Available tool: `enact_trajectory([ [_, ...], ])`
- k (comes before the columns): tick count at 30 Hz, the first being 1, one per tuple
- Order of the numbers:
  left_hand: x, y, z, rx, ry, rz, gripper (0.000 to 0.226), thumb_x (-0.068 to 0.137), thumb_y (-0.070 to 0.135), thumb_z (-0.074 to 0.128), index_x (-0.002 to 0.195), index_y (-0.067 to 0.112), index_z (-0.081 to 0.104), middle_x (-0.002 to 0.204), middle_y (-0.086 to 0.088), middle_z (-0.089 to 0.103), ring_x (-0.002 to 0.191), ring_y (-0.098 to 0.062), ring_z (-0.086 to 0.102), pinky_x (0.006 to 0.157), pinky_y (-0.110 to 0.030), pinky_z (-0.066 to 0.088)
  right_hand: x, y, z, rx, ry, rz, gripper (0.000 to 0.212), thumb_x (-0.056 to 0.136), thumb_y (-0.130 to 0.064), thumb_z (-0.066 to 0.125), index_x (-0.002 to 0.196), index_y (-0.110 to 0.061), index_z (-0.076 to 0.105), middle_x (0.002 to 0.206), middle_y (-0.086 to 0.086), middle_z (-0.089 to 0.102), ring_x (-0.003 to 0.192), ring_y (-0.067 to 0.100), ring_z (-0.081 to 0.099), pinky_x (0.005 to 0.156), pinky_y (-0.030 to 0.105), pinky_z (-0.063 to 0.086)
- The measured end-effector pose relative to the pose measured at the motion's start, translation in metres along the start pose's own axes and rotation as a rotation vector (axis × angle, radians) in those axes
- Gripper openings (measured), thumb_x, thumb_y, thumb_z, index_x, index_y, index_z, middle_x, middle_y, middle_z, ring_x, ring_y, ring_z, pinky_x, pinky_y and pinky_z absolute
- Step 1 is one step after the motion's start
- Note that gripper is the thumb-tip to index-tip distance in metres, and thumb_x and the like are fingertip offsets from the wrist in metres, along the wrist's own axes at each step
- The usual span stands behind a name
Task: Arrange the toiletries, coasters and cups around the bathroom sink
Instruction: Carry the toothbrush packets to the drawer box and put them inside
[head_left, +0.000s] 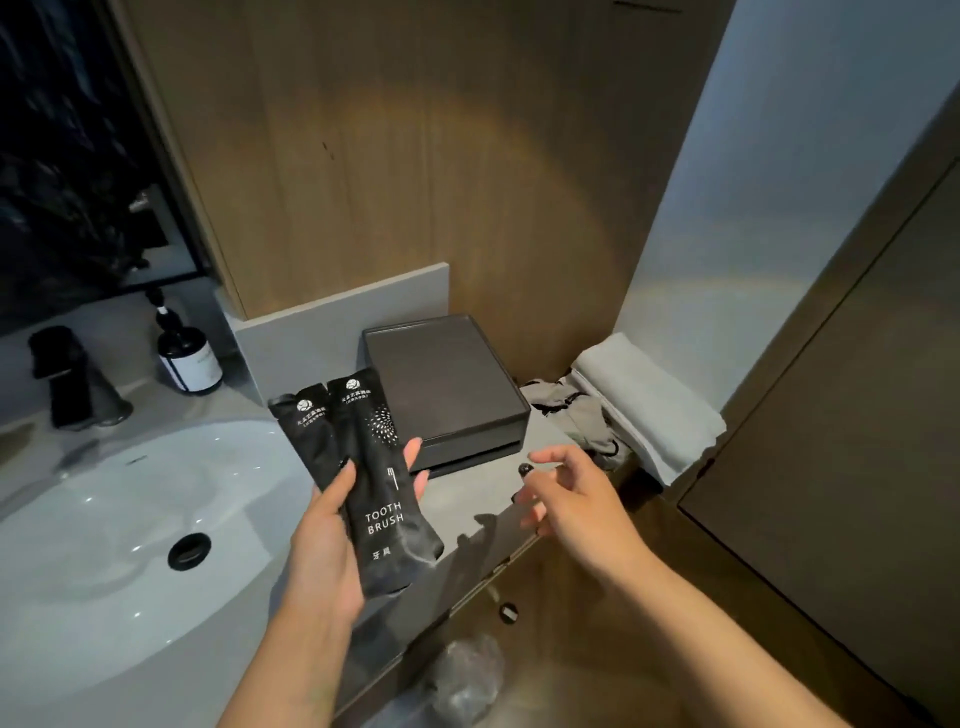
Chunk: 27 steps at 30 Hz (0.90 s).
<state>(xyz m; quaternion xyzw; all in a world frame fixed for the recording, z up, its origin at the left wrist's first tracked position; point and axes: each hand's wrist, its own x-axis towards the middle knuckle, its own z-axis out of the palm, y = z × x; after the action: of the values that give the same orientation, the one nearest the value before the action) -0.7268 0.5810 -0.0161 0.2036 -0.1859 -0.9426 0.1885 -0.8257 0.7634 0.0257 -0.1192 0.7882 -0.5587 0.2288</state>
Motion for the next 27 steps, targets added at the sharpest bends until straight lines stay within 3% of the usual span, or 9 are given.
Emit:
enact_trajectory([
  [3,0.011,-0.002,-0.001,0.036,0.068,0.043,0.051,0.086,0.013,0.055,0.137,0.009,0.05,0.123,-0.013,0.064,0.096,-0.022,0.069,0.074,-0.033,0.059,0.027,-0.001,-0.005,-0.016,-0.03,0.004,0.018,0.094,-0.018,0.053,0.111,-0.024,0.05,0.089,0.002,0.07,0.067,0.011,0.066,0.06,0.023,0.049],
  [5,0.021,0.002,0.0,0.139,0.099,0.129,0.044,0.088,0.006,0.054,0.131,0.004,0.052,0.115,-0.013,0.067,0.078,-0.018,0.065,0.063,-0.027,0.056,0.047,-0.001,-0.002,-0.054,-0.037,-0.003,0.019,0.093,-0.018,0.054,0.111,-0.024,0.051,0.089,0.002,0.07,0.072,0.013,0.067,0.065,0.028,0.053],
  [8,0.041,0.009,0.003,0.499,0.255,0.248,0.028,0.093,0.001,0.051,0.12,0.009,0.056,0.109,-0.009,0.072,0.071,-0.016,0.057,0.059,-0.028,0.049,0.079,0.003,0.006,-0.221,-0.012,-0.083,0.022,0.091,-0.021,0.056,0.113,-0.021,0.05,0.089,-0.003,0.064,0.083,0.012,0.061,0.075,0.026,0.049],
  [11,0.073,0.014,-0.001,0.866,0.409,0.306,0.017,0.092,0.011,0.059,0.108,0.011,0.064,0.086,-0.006,0.069,0.062,-0.017,0.051,0.058,-0.028,0.043,0.111,0.01,0.015,-0.349,0.052,-0.145,0.032,0.091,-0.021,0.057,0.121,-0.019,0.046,0.115,-0.001,0.051,0.109,0.015,0.049,0.092,0.026,0.041],
  [14,0.105,0.015,-0.003,1.033,0.503,0.341,0.008,0.09,0.015,0.063,0.096,0.02,0.061,0.083,-0.006,0.063,0.069,-0.022,0.054,0.064,-0.031,0.043,0.142,0.017,0.023,-0.459,0.124,-0.135,0.044,0.091,-0.023,0.058,0.13,-0.015,0.04,0.135,0.006,0.037,0.13,0.022,0.029,0.106,0.033,0.028],
  [19,0.149,0.003,-0.008,1.111,0.591,0.32,0.018,0.087,0.009,0.059,0.104,0.014,0.057,0.093,-0.007,0.064,0.074,-0.021,0.058,0.066,-0.03,0.046,0.182,0.03,0.029,-0.488,0.193,-0.084,0.059,0.091,-0.027,0.057,0.142,-0.009,0.031,0.148,0.014,0.027,0.139,0.029,0.018,0.113,0.041,0.023],
  [23,0.165,-0.003,-0.01,1.077,0.612,0.282,0.013,0.089,0.018,0.062,0.1,0.016,0.056,0.09,-0.005,0.065,0.087,-0.028,0.063,0.087,-0.041,0.052,0.202,0.037,0.028,-0.466,0.087,-0.115,0.064,0.095,-0.028,0.052,0.149,-0.011,0.022,0.152,0.01,0.029,0.141,0.025,0.026,0.114,0.034,0.024],
  [27,0.171,-0.01,-0.009,1.07,0.658,0.344,0.017,0.089,0.025,0.065,0.098,0.016,0.055,0.088,-0.005,0.064,0.089,-0.029,0.063,0.085,-0.043,0.051,0.217,0.041,0.019,-0.329,0.008,-0.164,0.054,0.097,-0.024,0.051,0.147,-0.019,0.032,0.141,-0.003,0.048,0.131,0.016,0.044,0.102,0.018,0.03],
])
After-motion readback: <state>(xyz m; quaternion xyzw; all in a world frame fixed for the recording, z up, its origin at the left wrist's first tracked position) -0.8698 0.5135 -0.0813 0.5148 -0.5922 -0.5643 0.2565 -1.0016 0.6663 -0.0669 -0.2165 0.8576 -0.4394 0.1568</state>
